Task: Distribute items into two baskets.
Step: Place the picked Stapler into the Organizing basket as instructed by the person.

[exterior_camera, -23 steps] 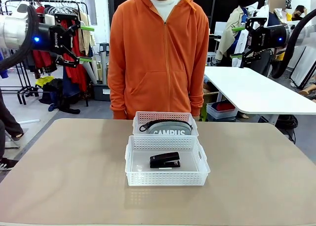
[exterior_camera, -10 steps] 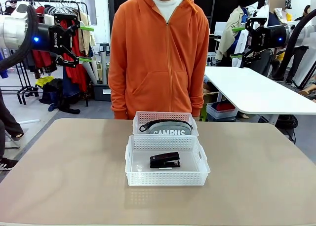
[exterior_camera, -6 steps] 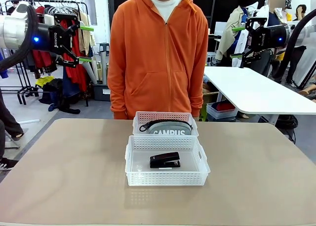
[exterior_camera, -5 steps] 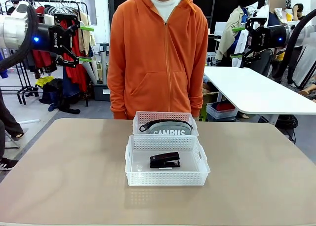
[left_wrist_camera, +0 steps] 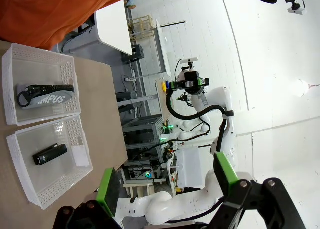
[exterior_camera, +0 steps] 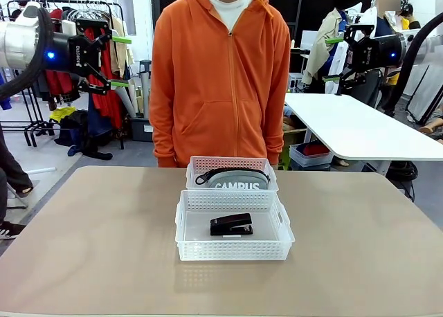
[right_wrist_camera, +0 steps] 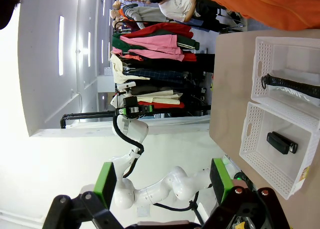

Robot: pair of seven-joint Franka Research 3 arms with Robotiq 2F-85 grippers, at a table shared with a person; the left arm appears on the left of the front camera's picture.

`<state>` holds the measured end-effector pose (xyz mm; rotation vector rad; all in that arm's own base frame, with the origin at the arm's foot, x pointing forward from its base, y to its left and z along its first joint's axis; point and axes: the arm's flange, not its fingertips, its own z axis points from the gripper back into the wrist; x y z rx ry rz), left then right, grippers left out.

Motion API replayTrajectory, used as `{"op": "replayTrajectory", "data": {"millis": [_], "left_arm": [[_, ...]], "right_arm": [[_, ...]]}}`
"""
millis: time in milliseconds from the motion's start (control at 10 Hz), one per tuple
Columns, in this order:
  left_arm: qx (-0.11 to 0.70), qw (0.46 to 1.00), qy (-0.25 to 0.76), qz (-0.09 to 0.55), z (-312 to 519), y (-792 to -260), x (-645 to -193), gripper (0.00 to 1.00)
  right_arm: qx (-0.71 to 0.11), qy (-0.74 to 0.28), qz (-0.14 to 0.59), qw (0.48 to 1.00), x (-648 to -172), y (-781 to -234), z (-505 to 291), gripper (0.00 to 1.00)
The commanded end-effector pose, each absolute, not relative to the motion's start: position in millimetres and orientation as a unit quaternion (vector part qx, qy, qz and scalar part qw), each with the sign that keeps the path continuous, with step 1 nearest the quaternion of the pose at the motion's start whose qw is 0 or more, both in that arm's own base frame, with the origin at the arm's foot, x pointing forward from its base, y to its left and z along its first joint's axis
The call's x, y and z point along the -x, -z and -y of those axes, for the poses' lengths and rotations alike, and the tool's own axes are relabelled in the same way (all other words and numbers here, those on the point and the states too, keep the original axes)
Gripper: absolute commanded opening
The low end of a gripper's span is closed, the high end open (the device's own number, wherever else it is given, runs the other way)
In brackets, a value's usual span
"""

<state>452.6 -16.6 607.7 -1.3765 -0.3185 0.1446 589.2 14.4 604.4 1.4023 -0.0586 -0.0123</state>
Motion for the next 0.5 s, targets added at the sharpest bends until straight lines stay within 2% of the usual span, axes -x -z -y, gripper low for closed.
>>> {"op": "replayTrajectory", "data": {"millis": [0, 400], "left_arm": [[0.635, 0.756, -0.07, 0.144, 16.3, -608.2, -452.4, 1.0], [0.635, 0.756, -0.07, 0.144, 16.3, -608.2, -452.4, 1.0]], "right_arm": [[-0.649, 0.006, 0.028, 0.76, -588.9, -607.3, -15.0, 1.0], [-0.649, 0.006, 0.028, 0.76, -588.9, -607.3, -15.0, 1.0]]}}
